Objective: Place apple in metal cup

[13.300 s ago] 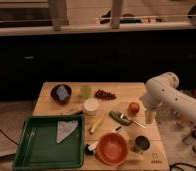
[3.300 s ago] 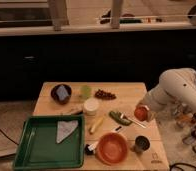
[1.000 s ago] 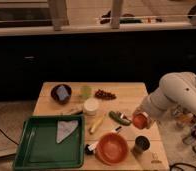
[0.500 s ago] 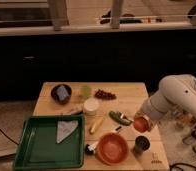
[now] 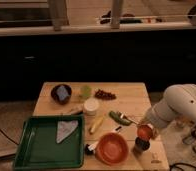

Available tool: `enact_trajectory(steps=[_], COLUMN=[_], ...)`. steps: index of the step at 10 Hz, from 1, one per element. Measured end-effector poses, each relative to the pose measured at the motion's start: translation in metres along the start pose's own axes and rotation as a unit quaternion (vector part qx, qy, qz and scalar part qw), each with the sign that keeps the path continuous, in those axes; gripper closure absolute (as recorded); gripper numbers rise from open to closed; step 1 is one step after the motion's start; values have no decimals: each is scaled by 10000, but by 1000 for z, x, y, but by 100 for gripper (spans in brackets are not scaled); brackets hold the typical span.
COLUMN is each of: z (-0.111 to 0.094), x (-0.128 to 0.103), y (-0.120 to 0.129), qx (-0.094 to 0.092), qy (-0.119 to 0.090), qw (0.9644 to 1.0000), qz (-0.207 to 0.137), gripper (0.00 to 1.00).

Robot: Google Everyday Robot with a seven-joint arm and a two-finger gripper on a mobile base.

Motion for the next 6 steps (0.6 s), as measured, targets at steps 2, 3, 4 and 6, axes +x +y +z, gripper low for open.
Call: enact_trajectory(steps=[2, 3, 4, 6], z=[9, 12, 15, 20], x=[3, 4, 5, 5], y=[9, 11, 11, 9], qx=[-14, -41, -83, -148], qy=[-37, -43, -38, -32], qw=[10000, 10000, 9999, 9999], qz=[30, 36, 55, 53], gripper=[94, 86, 76, 56])
